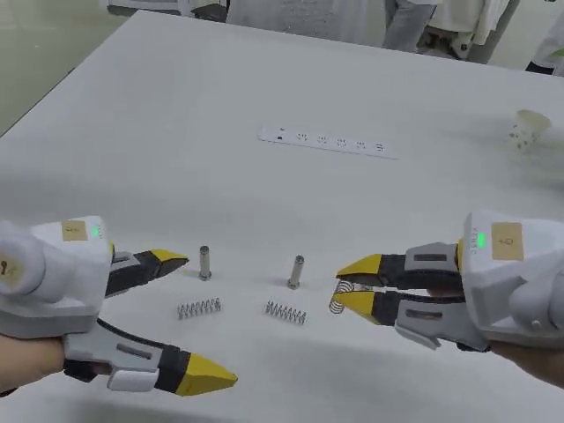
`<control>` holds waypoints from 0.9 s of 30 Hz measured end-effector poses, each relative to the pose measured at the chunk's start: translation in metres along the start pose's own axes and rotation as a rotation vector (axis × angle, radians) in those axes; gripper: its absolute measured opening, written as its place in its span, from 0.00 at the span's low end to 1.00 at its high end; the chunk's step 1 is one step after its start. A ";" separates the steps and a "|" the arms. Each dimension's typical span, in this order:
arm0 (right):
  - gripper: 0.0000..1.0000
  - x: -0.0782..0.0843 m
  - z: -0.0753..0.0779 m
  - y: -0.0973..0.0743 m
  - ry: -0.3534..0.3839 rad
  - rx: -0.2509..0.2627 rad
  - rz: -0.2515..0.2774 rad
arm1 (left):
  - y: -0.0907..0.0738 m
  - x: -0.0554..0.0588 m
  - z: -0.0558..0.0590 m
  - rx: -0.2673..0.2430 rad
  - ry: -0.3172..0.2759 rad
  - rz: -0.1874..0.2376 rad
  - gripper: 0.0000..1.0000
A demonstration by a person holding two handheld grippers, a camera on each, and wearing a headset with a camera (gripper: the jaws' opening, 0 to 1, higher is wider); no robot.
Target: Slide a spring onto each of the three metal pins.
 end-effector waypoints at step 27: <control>0.07 0.038 0.069 -0.016 0.128 0.197 -0.067 | -0.024 0.011 -0.012 -0.090 -0.060 0.062 0.98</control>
Point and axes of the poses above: the centre of the closed fingertips' face, and the gripper's own axes: y roughly forward along the fingers, z roughly to its right, x roughly out of its underside, the point moved 3 cm from there along -y, roughly backward along the fingers, and after that the axes turned 9 degrees about x, right-handed, at the moved point
